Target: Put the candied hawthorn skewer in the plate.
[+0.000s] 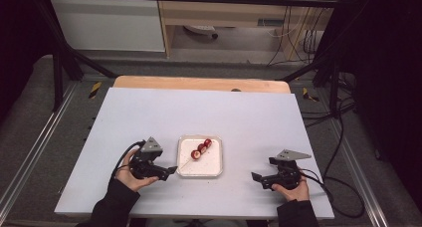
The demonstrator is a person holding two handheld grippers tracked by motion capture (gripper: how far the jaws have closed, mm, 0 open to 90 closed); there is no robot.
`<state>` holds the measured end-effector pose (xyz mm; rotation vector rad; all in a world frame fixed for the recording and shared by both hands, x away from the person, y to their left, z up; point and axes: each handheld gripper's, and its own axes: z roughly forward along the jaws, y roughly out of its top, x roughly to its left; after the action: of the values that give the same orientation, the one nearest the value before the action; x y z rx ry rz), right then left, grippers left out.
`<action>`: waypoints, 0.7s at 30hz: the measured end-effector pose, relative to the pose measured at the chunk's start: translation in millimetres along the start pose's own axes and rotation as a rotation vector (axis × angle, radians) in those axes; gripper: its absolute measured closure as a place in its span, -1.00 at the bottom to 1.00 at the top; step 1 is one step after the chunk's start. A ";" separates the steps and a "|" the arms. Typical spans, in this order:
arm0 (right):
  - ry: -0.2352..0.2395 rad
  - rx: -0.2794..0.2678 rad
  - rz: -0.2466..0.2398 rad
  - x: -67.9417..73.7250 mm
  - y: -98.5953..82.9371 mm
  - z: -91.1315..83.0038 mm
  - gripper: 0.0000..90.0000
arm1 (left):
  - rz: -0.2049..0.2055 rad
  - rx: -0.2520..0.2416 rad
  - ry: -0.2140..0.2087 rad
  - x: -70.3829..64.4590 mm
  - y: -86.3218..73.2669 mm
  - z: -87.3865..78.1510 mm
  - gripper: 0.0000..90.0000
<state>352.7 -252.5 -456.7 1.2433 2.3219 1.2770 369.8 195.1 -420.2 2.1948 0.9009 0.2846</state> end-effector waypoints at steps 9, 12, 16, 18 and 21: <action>0.003 0.007 0.010 1.0 -0.4 0.1 -0.96 | -0.026 -0.029 0.035 19.9 -35.3 -15.8 -0.84; 0.002 0.008 0.001 0.8 -0.7 0.4 -0.96 | -0.044 -0.039 0.056 25.2 -44.7 -19.4 -0.87; 0.002 0.016 -0.012 0.6 -1.3 0.5 -0.96 | -0.062 -0.061 0.052 32.0 -56.3 -24.6 -0.88; 0.002 0.016 -0.013 0.8 -1.4 0.6 -0.96 | -0.062 -0.073 0.054 35.3 -61.8 -27.1 -0.88; 0.005 0.016 -0.012 1.1 -1.3 0.7 -0.96 | -0.064 -0.073 0.055 38.2 -67.7 -29.0 -0.88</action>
<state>351.6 -251.7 -457.9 1.2308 2.3440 1.2615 349.6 269.9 -450.1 2.0965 0.9741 0.3430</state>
